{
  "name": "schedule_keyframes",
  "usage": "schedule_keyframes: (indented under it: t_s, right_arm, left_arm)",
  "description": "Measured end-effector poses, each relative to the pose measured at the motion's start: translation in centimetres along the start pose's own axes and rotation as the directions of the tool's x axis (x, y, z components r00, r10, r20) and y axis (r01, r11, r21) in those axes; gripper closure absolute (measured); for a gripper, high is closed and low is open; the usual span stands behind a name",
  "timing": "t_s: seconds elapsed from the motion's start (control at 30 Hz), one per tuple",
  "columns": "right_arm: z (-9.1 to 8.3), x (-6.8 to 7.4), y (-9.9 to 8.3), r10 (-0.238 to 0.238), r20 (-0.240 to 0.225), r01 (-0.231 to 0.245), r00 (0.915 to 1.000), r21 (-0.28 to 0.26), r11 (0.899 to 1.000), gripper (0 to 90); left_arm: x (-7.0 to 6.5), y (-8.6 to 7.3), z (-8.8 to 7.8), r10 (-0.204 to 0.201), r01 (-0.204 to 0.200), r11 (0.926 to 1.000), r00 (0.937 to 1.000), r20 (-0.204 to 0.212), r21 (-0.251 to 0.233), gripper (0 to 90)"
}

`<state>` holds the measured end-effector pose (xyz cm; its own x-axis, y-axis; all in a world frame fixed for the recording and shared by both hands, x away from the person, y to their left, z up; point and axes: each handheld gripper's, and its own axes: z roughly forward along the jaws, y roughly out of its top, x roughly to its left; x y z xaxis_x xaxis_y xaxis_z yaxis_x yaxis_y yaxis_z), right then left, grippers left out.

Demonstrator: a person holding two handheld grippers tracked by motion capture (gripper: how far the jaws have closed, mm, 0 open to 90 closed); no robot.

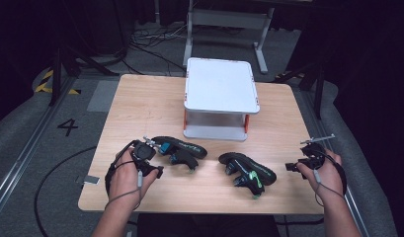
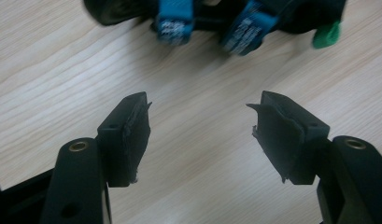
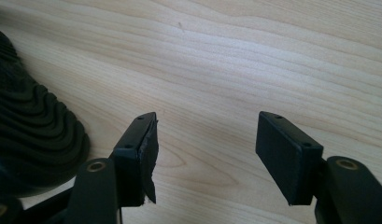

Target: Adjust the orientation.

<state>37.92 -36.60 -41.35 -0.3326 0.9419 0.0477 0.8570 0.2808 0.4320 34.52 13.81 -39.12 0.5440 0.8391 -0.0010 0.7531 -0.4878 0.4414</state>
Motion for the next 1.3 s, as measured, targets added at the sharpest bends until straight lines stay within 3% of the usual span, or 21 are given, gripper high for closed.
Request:
schedule_keyframes:
  t_s: [0.13,0.37,0.7,0.83,1.0,1.3]
  right_arm:
    - [-0.2,0.0,-0.2,-0.002,0.001,0.002,1.0000,-0.005,1.000,39.6]
    - [-0.3,0.0,-0.4,-0.005,0.002,0.005,1.0000,-0.005,1.000,39.3]
    - [-0.4,-0.1,-1.1,-0.005,0.005,0.005,1.0000,-0.004,1.000,39.0]
    - [-0.4,-0.4,-1.4,0.012,0.011,-0.012,0.9999,0.001,1.000,39.0]
    - [-0.7,-0.5,-1.7,0.018,0.014,-0.018,0.9997,-0.003,1.000,39.0]
    - [-0.9,-0.6,-1.8,0.016,0.016,-0.016,0.9997,-0.007,1.000,39.0]
  left_arm:
    - [-0.9,0.6,0.5,0.028,-0.027,0.9996,0.9990,0.036,-0.012,36.6]
    - [-2.3,1.5,2.6,0.061,-0.061,0.9981,0.9974,0.039,0.005,38.1]
    - [-2.4,2.8,6.0,0.046,-0.046,0.9989,0.9988,0.019,0.010,39.3]
    - [-2.2,3.1,7.5,0.037,-0.038,0.9989,0.9987,0.035,0.027,46.6]
    - [-2.0,3.3,7.7,0.049,-0.049,0.9985,0.9987,0.014,0.025,65.0]
    - [-2.1,3.4,6.9,0.060,-0.061,0.9979,0.9978,0.029,0.024,68.1]
